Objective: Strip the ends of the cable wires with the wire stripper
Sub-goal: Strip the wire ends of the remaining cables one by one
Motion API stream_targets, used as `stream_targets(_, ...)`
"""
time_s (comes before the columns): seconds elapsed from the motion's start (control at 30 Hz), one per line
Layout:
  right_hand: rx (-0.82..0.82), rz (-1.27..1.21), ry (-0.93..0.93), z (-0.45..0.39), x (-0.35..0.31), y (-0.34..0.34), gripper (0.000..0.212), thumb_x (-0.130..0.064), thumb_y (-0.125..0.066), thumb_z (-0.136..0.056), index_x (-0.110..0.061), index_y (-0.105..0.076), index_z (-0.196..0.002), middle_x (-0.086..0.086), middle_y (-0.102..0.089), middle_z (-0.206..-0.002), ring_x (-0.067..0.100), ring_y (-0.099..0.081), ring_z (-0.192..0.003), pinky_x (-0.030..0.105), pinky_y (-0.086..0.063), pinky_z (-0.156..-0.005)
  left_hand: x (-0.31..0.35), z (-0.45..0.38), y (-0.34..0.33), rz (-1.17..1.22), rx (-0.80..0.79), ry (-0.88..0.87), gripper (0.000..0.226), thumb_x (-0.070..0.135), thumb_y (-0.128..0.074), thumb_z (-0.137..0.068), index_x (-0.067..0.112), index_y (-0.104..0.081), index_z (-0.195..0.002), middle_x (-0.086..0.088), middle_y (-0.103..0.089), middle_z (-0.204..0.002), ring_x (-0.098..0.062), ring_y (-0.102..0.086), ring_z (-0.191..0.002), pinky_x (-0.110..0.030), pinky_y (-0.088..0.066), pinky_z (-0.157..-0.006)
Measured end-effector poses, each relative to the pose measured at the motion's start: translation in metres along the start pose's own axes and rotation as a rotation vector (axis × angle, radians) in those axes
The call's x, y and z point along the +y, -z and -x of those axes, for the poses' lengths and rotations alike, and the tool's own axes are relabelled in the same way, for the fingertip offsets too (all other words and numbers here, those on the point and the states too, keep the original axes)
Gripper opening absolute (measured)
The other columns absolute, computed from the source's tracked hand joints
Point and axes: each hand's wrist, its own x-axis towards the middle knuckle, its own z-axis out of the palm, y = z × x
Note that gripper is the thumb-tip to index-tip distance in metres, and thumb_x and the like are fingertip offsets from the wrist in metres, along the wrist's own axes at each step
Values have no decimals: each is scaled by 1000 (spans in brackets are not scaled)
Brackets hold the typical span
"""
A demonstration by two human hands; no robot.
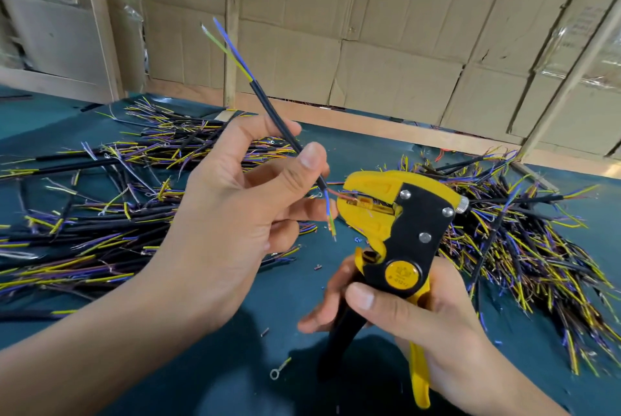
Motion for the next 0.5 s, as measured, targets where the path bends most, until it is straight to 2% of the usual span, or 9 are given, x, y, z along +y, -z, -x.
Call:
stream_targets(0.07,19,62,11,1,1,1,15,-16,-64,-92,0,-67,-92,18,-74,-83,46,-71,-84,66,-55,-83,1,1,-1,-37,3,-29,32,30,-76,-70,29,-61,-98,-4,-70,-77,-23,-64,-52,-14,-25,-35)
stream_targets(0.1,23,70,12,1,1,1,15,-15,-64,-92,1,-67,-91,18,-73,-82,46,-71,-81,71,-52,-84,2,1,-2,-49,4,-46,31,30,-76,-70,29,-61,-97,-5,-70,-76,-23,-63,-52,-14,-25,-36)
stream_targets(0.2,33,38,-8,1,0,2,20,-10,-64,-90,10,-63,-89,23,-69,-79,46,-69,-74,71,-53,-82,4,2,-3,-75,27,-82,34,33,-77,-66,28,-61,-96,-8,-70,-74,-24,-63,-50,-15,-25,-37)
stream_targets(0.33,16,86,12,-2,-2,3,17,-9,-63,-87,6,-64,-78,22,-66,-71,45,-67,-66,70,-52,-72,6,4,-3,-157,35,-129,36,33,-82,-64,27,-60,-92,-8,-72,-74,-19,-59,-46,-15,-25,-36)
stream_targets(0.4,33,118,2,-3,-3,2,16,-11,-61,-82,0,-64,-70,20,-66,-62,45,-61,-57,61,-50,-61,5,3,-1,-203,43,-146,36,28,-88,-67,28,-61,-91,-7,-72,-73,-17,-56,-45,-16,-27,-37)
stream_targets(0.5,170,121,-6,-1,-1,-1,17,-19,-61,-66,-8,-59,-53,13,-53,-44,31,-49,-36,31,-41,-46,0,3,2,-262,49,-158,22,33,-80,-71,30,-63,-85,-4,-67,-65,-9,-46,-44,-14,-32,-41)
